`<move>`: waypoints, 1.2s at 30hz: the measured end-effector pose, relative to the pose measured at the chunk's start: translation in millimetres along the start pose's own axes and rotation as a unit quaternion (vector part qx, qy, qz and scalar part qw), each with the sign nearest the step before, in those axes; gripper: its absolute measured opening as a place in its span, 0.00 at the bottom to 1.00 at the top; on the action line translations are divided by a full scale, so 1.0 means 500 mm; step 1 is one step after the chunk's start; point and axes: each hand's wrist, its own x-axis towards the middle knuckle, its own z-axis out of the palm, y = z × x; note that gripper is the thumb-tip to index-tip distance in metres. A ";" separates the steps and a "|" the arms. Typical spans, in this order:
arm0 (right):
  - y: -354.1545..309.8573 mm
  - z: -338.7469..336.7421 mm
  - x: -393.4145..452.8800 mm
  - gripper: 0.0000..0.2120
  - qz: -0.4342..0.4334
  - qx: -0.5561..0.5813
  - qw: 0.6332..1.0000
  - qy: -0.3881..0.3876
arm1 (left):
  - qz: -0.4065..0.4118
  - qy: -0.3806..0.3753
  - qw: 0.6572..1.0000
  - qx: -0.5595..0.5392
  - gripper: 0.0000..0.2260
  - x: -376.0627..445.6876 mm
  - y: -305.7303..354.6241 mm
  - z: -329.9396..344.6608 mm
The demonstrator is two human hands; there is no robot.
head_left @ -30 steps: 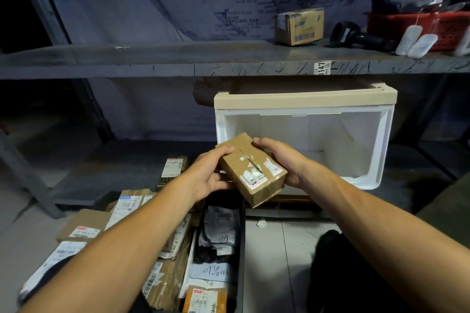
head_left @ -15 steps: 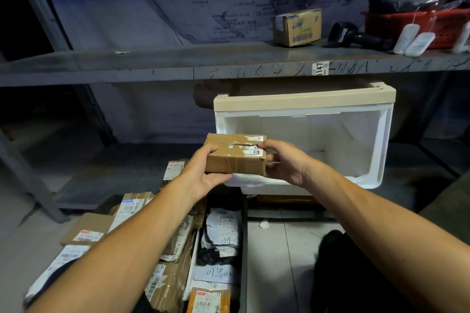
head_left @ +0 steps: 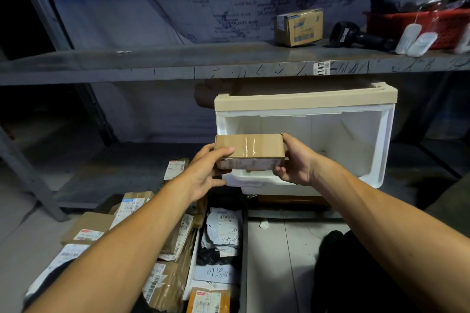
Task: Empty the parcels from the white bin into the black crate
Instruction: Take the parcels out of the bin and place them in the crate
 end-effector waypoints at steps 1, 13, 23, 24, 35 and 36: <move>-0.001 -0.001 0.001 0.24 0.004 -0.012 1.000 0.003 | -0.009 0.003 1.000 -0.005 0.20 0.001 0.000 0.002; 0.011 0.018 0.011 0.26 -0.210 -0.144 0.966 -0.033 | -0.126 0.039 0.990 -0.051 0.19 0.001 0.012 -0.004; 0.011 0.021 0.008 0.25 -0.215 -0.148 0.964 -0.047 | -0.158 0.052 0.984 0.066 0.27 -0.030 0.015 0.007; 0.011 0.020 0.009 0.23 -0.211 -0.151 0.965 -0.046 | -0.158 0.059 0.983 0.073 0.28 -0.030 0.013 0.008; 0.006 0.017 0.012 0.07 -0.211 -0.050 0.976 0.009 | -0.071 0.067 0.995 0.021 0.26 -0.011 0.001 0.008; 0.005 0.017 0.013 0.08 -0.208 -0.026 0.978 0.010 | -0.055 0.059 0.997 0.003 0.24 -0.010 0.001 0.009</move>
